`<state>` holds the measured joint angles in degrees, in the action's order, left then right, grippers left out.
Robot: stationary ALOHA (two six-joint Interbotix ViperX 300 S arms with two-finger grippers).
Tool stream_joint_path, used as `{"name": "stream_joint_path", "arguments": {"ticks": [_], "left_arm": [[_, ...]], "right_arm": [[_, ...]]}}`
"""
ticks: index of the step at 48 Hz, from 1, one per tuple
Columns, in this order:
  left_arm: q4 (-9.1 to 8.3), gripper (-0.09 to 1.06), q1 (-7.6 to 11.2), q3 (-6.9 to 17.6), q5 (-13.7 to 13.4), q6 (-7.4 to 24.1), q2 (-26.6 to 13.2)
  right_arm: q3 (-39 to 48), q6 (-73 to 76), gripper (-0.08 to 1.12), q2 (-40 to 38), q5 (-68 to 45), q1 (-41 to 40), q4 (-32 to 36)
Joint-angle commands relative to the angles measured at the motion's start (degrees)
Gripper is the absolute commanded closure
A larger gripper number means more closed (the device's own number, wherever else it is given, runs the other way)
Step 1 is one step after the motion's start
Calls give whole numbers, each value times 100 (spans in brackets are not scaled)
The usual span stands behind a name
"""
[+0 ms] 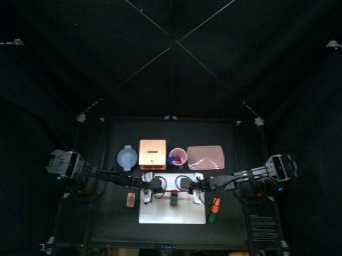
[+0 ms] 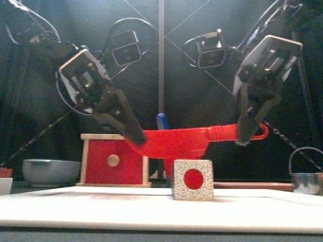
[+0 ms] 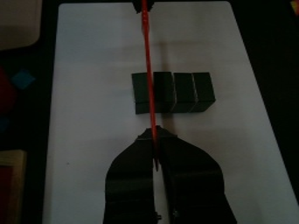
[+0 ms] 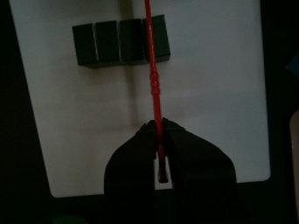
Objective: Cut the sushi into 4 pieces with the knife
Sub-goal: Cut the sushi into 4 pieces
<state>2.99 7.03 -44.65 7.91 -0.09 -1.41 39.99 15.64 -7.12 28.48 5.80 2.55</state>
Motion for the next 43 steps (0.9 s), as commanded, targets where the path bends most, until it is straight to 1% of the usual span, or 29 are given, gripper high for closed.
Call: {"name": "stream_joint_path", "arguments": {"ticks": [1,6,11,26,43], "left_arm": [[9,66,44,193,44,0,-35],[9,66,44,272,44,9,-97],[9,66,35,299,44,9,-141],[26,66,26,299,18,0,-290],[105,66,53,264,0,0,-369]], "right_arm": [[0,9,76,-70,-18,-62,18],[88,18,76,-53,-18,-79,26],[167,18,76,-26,-35,-79,26],[132,18,76,88,-88,-53,26],[35,9,76,211,-97,-35,35]]}}
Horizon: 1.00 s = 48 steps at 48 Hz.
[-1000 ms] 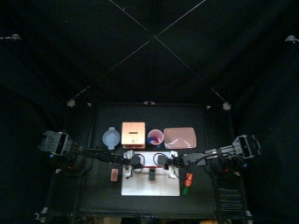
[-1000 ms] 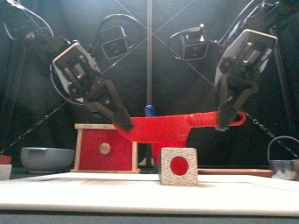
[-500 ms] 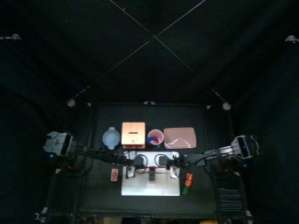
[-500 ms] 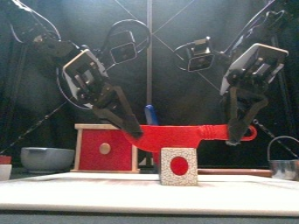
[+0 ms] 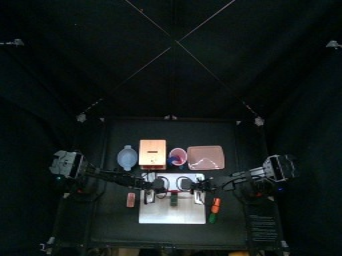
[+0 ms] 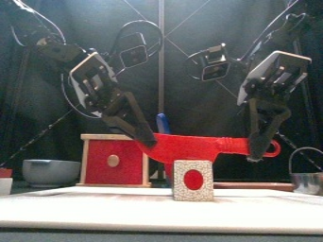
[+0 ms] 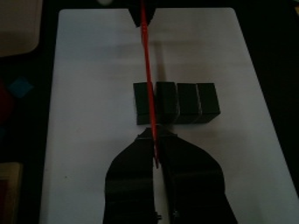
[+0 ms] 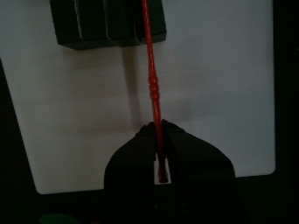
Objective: Cut the sushi into 4 pieces with the knife
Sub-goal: Cut the sushi into 4 pieces
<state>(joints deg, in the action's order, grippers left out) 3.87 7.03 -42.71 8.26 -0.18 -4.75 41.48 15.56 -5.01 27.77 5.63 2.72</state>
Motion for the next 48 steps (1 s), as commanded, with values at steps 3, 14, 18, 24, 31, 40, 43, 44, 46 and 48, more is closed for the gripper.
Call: {"name": "stream_joint_path", "arguments": {"ticks": [3,14,18,24,31,40,43,44,46,48], "left_arm": [[26,66,70,70,-44,9,-26],[35,66,88,35,-62,0,-35],[70,66,88,26,-62,0,-44],[105,66,132,26,-70,0,-44],[132,66,149,26,-70,0,-53],[185,66,149,26,-70,9,-53],[185,66,158,18,-70,0,-53],[185,66,149,18,-70,0,-53],[185,66,149,9,-70,0,-62],[185,66,149,9,-70,0,-70]], "right_arm": [[-141,18,76,-9,-26,-9,9],[-211,18,76,-9,-18,9,9],[-211,18,76,-18,-18,9,9],[-220,26,76,-9,-9,44,0],[-264,18,76,-18,9,53,0],[-308,26,76,-18,9,62,18],[-290,26,76,-18,9,62,9],[-290,26,76,-18,9,62,9],[-281,26,76,-9,9,62,9],[-281,26,76,0,18,62,0]]}}
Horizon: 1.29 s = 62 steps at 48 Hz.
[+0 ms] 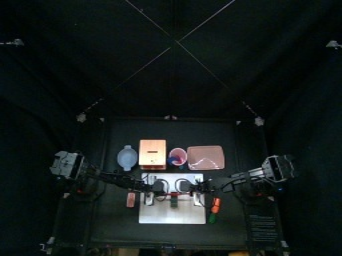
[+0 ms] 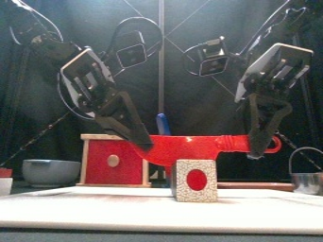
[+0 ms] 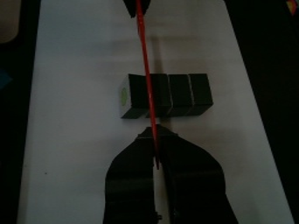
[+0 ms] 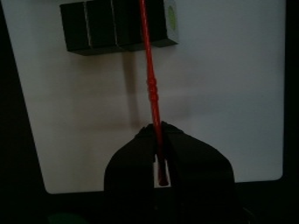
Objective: Cut the sushi into 4 pieces with the knife
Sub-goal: Cut the sushi into 4 pieces
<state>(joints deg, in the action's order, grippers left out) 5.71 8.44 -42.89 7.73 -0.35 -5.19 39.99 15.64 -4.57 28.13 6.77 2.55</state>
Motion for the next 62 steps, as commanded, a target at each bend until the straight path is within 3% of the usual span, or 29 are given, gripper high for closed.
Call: {"name": "stream_joint_path", "arguments": {"ticks": [1,35,42,55,62], "left_arm": [[0,66,9,26,-18,26,-26],[0,66,-18,70,-211,9,-527],[70,66,-62,79,-220,26,-554],[62,66,-448,123,-220,44,-519],[-35,66,-677,141,-220,62,-492]], "right_arm": [[-132,18,76,-44,-26,-53,18],[-70,18,76,571,-105,-35,0],[-70,18,76,606,-105,-70,35],[-70,9,76,536,-105,-290,316],[-97,9,76,492,-105,-448,466]]}}
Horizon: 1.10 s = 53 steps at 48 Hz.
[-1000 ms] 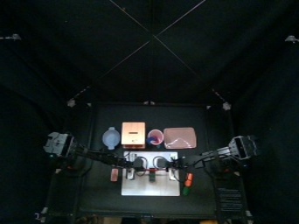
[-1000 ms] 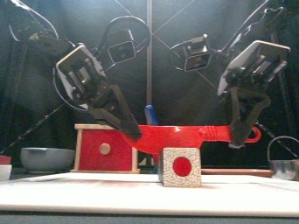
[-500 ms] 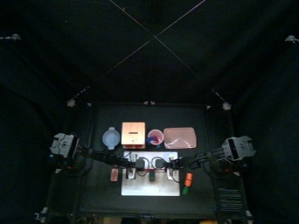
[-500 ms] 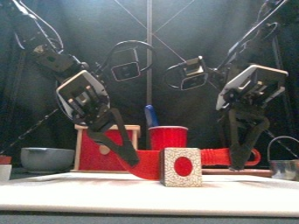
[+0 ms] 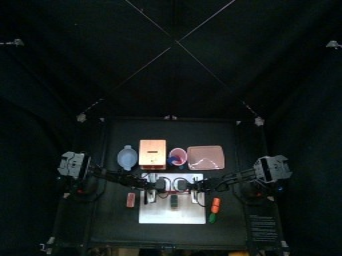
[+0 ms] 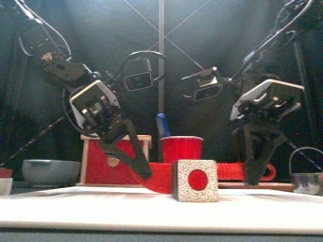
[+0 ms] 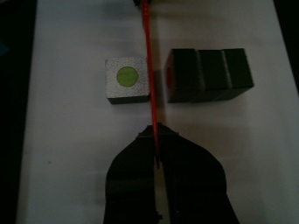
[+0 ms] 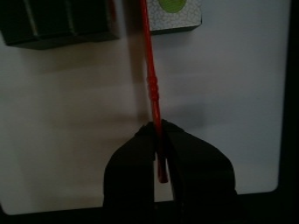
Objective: Cut the sushi into 4 pieces with the knife
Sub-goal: Cut the sushi into 4 pieces
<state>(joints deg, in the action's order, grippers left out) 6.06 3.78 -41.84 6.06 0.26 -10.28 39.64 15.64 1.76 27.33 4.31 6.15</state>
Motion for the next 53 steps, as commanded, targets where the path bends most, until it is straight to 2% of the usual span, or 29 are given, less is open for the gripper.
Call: {"name": "stream_joint_path", "arguments": {"ticks": [1,7,16,22,31,37,46,53], "left_arm": [[-79,66,-237,35,-62,0,18],[-185,66,-299,62,-88,0,35],[-448,66,-299,97,-167,0,158],[-738,66,-281,97,-237,0,431],[-1020,66,-237,105,-466,-9,861],[-1037,66,-26,149,-624,-18,1046],[-1028,66,396,272,-826,-18,1046],[-1028,66,563,396,-993,-35,984]], "right_arm": [[-70,9,76,-141,-18,-220,123],[-97,9,76,-167,-26,-229,149],[-167,18,76,-308,26,-220,158],[-272,26,76,-439,211,-193,176],[-431,26,76,-615,703,0,167],[-492,97,76,-677,773,193,141],[-527,246,76,-712,826,466,44],[-527,475,76,-747,826,571,97]]}}
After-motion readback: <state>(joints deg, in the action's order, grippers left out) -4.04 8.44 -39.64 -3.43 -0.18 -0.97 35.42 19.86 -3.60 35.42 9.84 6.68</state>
